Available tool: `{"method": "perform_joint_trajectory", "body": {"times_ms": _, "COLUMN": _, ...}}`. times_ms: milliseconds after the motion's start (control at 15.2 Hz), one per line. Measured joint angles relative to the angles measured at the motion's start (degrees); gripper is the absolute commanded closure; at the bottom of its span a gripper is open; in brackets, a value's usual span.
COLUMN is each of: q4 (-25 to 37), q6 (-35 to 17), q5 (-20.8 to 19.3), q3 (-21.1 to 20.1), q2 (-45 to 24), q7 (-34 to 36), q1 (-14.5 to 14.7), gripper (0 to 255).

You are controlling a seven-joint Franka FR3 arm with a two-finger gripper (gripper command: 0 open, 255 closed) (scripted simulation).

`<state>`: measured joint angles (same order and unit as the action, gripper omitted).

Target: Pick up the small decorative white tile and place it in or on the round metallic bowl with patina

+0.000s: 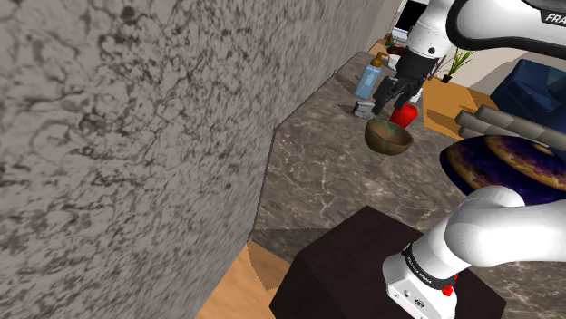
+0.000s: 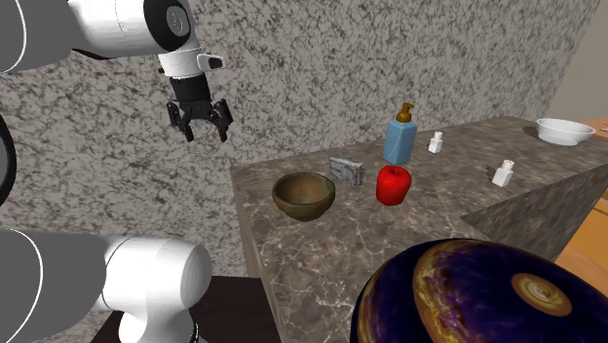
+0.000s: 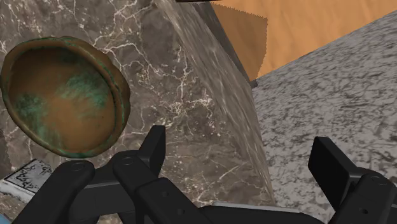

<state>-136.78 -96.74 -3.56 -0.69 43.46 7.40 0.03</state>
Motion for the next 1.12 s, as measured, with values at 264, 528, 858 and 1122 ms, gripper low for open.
{"method": "perform_joint_trajectory", "body": {"times_ms": 264, "q4": 0.61, "q6": -2.51, "q5": -1.17, "q3": 2.39, "q2": -2.6, "q7": -2.58, "q1": -0.76, "gripper": 0}}
{"method": "perform_joint_trajectory", "body": {"times_ms": 528, "q4": 0.68, "q6": -7.83, "q5": -2.79, "q3": 6.61, "q2": -6.91, "q7": -7.15, "q1": -1.92, "gripper": 0}}
{"method": "perform_joint_trajectory", "body": {"times_ms": 858, "q4": 3.53, "q6": -13.86, "q5": -3.54, "q3": 11.85, "q2": -14.42, "q7": -13.16, "q1": -2.87, "gripper": 0}}
{"method": "perform_joint_trajectory", "body": {"times_ms": 1122, "q4": 7.64, "q6": -18.64, "q5": -2.49, "q3": 15.94, "q2": -22.39, "q7": -18.28, "q1": -3.03, "gripper": 0}}
